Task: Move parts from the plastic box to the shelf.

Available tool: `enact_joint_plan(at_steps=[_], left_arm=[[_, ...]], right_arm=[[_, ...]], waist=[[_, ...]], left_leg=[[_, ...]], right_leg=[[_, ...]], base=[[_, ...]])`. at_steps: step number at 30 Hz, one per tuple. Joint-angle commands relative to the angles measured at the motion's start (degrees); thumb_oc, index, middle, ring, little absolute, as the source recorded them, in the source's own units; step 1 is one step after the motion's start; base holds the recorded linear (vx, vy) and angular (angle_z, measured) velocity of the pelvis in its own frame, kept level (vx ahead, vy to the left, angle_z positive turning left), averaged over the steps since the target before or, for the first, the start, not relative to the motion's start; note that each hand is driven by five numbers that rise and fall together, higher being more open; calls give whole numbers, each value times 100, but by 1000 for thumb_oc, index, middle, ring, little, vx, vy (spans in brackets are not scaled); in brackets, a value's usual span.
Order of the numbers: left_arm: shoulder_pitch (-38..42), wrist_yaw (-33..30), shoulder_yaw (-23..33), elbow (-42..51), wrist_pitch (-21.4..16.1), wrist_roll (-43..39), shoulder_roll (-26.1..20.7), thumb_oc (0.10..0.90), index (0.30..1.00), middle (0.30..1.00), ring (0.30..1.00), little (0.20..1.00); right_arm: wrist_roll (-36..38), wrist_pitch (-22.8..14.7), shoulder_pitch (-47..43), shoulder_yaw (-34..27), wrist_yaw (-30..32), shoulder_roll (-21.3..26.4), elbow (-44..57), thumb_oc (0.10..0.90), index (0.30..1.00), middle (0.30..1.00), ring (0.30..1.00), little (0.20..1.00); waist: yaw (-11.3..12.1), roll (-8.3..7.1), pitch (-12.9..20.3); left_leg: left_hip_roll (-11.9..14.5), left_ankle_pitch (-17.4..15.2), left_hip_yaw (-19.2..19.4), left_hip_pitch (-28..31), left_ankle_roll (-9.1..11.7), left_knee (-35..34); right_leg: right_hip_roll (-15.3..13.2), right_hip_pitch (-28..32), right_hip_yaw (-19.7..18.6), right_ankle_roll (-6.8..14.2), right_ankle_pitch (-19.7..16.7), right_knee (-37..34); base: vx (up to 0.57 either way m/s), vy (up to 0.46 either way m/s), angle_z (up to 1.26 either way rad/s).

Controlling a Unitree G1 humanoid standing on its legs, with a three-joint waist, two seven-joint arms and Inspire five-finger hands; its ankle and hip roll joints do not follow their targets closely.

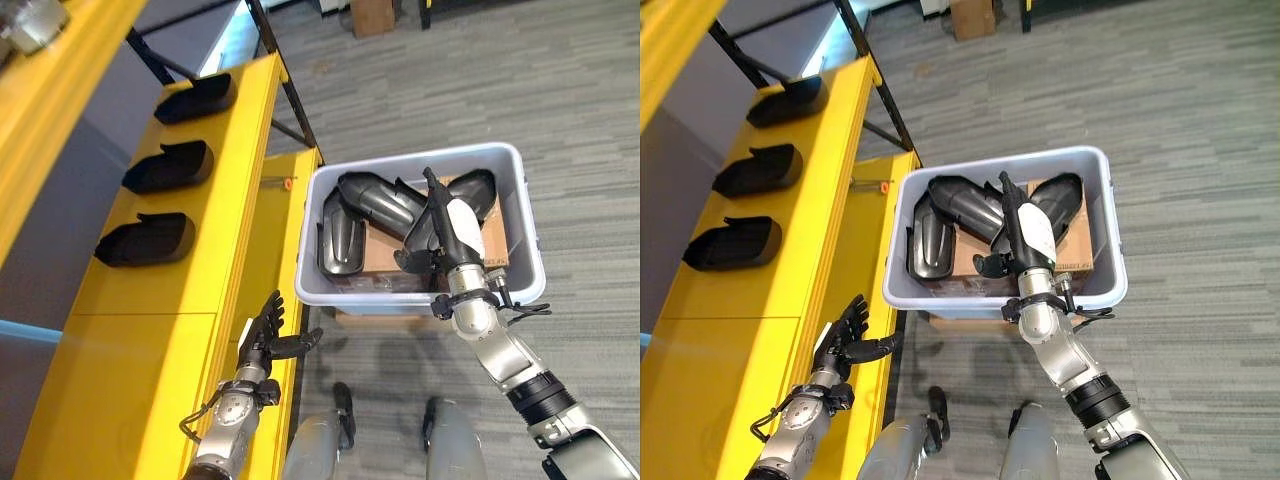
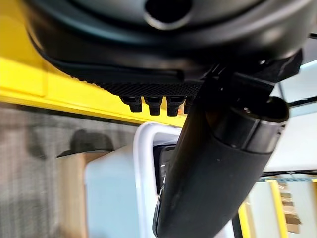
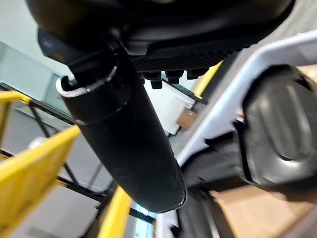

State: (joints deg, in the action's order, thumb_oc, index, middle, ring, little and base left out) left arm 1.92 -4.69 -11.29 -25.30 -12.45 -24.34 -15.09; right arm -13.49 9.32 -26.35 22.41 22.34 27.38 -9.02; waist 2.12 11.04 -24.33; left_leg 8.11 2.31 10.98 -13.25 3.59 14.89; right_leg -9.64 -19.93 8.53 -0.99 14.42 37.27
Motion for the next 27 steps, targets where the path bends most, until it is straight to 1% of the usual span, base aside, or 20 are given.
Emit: enact_joint_plan(at_steps=[1,2,4,9,10,13,15,18,23,24,25,26,27], left_arm=[[175,-292,250,808,-421,-65,-667,900,1000,1000,1000,1000],[182,-300,251,810,-431,-71,-666,900,1000,1000,1000,1000],[235,-388,287,870,-449,-145,-664,900,1000,1000,1000,1000],[328,-510,296,973,-385,-97,-640,900,1000,1000,1000,1000],[347,-566,297,1021,-361,-59,-629,900,1000,1000,1000,1000],[371,-599,283,1044,-360,-34,-629,900,1000,1000,1000,1000],[443,-722,253,1053,-413,-7,-595,900,1000,1000,1000,1000],[508,-789,253,1042,-418,-59,-583,900,1000,1000,1000,1000],[545,-817,222,1078,-389,-52,-587,900,1000,1000,1000,1000],[541,-783,221,1087,-387,-88,-581,900,1000,1000,1000,1000],[547,-791,217,1096,-396,-85,-579,900,1000,1000,1000,1000],[553,-793,204,1099,-409,-81,-575,900,1000,1000,1000,1000],[552,-783,181,1082,-440,-101,-570,900,1000,1000,1000,1000]], right_arm=[[-81,8,-831,-52,378,-372,429,900,1000,1000,1000,1000],[-66,29,-843,-51,401,-386,417,900,1000,1000,1000,1000],[45,59,-876,-99,520,-463,391,900,1000,1000,1000,1000],[172,127,-814,-140,624,-532,484,900,1000,1000,1000,1000],[76,103,-788,-150,720,-546,536,900,1000,1000,1000,1000],[-12,102,-758,-164,728,-534,583,900,1000,1000,1000,1000],[-327,59,-757,-160,784,-515,633,900,1000,1000,1000,1000],[-558,47,-813,-172,920,-458,649,900,1000,1000,1000,1000],[-733,8,-902,-246,1099,-386,687,900,1000,1000,1000,1000],[-863,5,-980,-271,1164,-355,712,900,1000,1000,1000,1000],[-907,6,-1012,-276,1178,-353,725,900,1000,1000,1000,1000],[-977,6,-1050,-286,1200,-348,748,900,1000,1000,1000,1000],[-1063,17,-1090,-297,1224,-341,782,900,1000,1000,1000,1000]], waist=[[222,-262,35],[224,-259,17],[226,-245,-124],[176,-220,-314],[154,-207,-360],[123,-191,-412],[78,-152,-478],[44,-101,-532],[25,-53,-544],[22,-14,-545],[33,38,-546],[33,54,-546],[17,33,-546]], left_leg=[[-383,-515,-216,-444,-119,211],[-391,-520,-222,-465,-124,226],[-458,-558,-251,-627,-167,336],[-537,-589,-244,-772,-210,423],[-558,-585,-227,-800,-221,411],[-572,-577,-211,-829,-232,404],[-609,-576,-169,-878,-263,394],[-660,-596,-149,-953,-287,447],[-709,-610,-127,-1057,-316,485],[-742,-608,-126,-1113,-324,497],[-698,-483,-78,-1188,-376,451],[-705,-483,-73,-1216,-380,454],[-768,-610,-108,-1190,-337,507]], right_leg=[[-283,701,592,-266,735,54],[-284,673,583,-269,741,78],[-277,477,518,-270,757,208],[-253,269,423,-250,733,282],[-242,204,392,-235,720,282],[-233,141,356,-223,704,287],[-244,43,306,-209,689,282],[-254,-58,249,-216,716,345],[-270,-202,198,-213,739,411],[-275,-284,165,-215,751,447],[-251,-386,220,-259,634,446],[-249,-426,207,-262,637,459],[-272,-399,125,-224,763,488]], base=[[-34,4,0],[-43,4,-2],[-76,8,-4],[-58,27,-4],[-64,51,-6],[-41,37,-9],[-59,68,-4],[-26,56,-12],[0,49,-7],[-76,67,-5],[-77,73,-3],[-4,45,-4],[74,39,-5]])
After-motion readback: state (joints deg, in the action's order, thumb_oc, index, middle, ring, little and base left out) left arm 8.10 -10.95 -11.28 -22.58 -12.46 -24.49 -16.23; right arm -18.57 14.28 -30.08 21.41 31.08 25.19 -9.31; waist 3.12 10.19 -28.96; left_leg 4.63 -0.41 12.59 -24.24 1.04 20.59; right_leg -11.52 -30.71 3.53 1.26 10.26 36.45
